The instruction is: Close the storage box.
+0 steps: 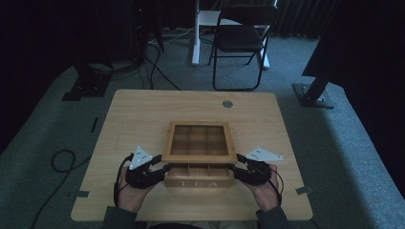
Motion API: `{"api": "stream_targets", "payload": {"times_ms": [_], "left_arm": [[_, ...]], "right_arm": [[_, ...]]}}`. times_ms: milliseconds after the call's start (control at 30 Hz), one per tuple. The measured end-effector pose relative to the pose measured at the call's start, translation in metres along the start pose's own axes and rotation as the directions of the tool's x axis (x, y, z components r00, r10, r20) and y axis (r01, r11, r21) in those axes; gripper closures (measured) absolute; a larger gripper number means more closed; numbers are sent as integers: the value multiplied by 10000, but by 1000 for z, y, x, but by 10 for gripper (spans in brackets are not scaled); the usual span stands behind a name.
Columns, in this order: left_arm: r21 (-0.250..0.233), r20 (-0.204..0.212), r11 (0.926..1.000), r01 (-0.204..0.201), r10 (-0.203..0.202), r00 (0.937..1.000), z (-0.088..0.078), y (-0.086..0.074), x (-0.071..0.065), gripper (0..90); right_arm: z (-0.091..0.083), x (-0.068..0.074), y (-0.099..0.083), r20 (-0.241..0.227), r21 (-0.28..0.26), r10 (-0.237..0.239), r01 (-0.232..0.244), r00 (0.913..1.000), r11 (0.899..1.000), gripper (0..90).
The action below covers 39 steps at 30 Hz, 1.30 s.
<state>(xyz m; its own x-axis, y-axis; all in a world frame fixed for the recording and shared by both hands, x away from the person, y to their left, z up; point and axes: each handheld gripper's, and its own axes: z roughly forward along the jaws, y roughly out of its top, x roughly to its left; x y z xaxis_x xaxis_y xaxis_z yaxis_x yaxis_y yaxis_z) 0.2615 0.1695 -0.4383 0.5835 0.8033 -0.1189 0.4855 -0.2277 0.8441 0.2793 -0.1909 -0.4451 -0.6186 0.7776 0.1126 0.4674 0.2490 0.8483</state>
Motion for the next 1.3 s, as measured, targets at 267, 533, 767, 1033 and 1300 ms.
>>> {"api": "stream_targets", "payload": {"times_ms": [267,533,767,1033,1300], "left_arm": [[93,14,9999,103,-103,9999,1,-5,-1,511],[191,57,9996,199,-200,9998,3,-11,-2,511],[283,102,9993,230,-233,9997,5,-17,-3,507],[289,30,9995,91,-92,10000,7,-20,-3,504],[290,82,9995,118,-121,9999,9,-26,-3,504]], "right_arm": [[1,1,-7,-61,50,122,-121,9999,9999,507],[2,2,-12,163,219,-113,110,9998,9997,502],[4,2,-18,106,323,-82,78,9999,9994,500],[4,3,-22,109,347,-53,49,9999,9994,501],[6,6,-25,186,458,-245,236,9995,9987,500]]}}
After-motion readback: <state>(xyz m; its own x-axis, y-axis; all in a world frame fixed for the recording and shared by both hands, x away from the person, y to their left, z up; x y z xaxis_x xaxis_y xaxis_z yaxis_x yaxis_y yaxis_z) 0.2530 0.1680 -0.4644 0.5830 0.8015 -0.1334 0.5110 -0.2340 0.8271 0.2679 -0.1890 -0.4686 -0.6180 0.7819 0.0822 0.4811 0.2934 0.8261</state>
